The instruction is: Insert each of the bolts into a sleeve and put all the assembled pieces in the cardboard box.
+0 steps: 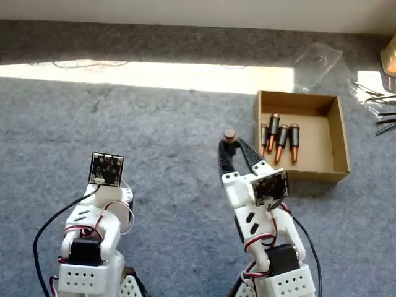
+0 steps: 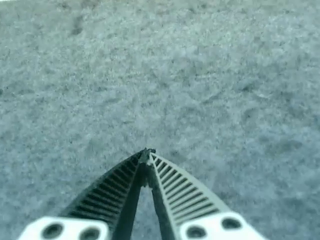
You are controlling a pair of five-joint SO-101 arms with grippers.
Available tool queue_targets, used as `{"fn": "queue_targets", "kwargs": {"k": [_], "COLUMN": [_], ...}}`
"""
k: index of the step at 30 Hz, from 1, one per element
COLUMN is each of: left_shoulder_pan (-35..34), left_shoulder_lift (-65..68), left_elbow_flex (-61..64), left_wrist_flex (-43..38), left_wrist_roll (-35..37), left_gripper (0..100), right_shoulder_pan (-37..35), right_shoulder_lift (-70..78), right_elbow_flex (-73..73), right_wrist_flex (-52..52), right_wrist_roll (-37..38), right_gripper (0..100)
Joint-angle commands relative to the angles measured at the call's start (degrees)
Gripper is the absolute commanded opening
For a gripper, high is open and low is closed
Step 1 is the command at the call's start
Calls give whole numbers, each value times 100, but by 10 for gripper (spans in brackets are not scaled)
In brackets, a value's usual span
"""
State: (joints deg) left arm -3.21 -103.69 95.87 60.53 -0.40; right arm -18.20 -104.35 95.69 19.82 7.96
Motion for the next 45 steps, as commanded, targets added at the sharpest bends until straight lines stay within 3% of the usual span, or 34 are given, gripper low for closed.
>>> {"fn": "queue_targets", "kwargs": {"k": [1,9,11,20,25,35,45], "left_shoulder_pan": [-4,-4,4,-13,-13,-22,-31], "left_shoulder_lift": [-40,-31,-31,-31,-31,-31,-22], "left_elbow_flex": [127,127,127,127,127,127,127], "left_wrist_flex": [545,1029,1257,1512,1512,1512,1512], "left_wrist_roll": [-18,-26,-18,-18,-18,-18,-9], "left_gripper": [7,7,7,7,7,6,6], "right_shoulder_pan": [637,840,848,1754,1842,1877,2826], "right_shoulder_lift": [4,13,13,22,259,3354,7248], "right_elbow_flex": [-286,-1798,-2044,-2343,-2448,-3960,-5393], "right_wrist_flex": [716,1938,2202,2255,2105,2088,1226], "right_wrist_roll": [44,88,413,695,695,695,668], "right_gripper": [4,4,4,4,4,5,5]}}
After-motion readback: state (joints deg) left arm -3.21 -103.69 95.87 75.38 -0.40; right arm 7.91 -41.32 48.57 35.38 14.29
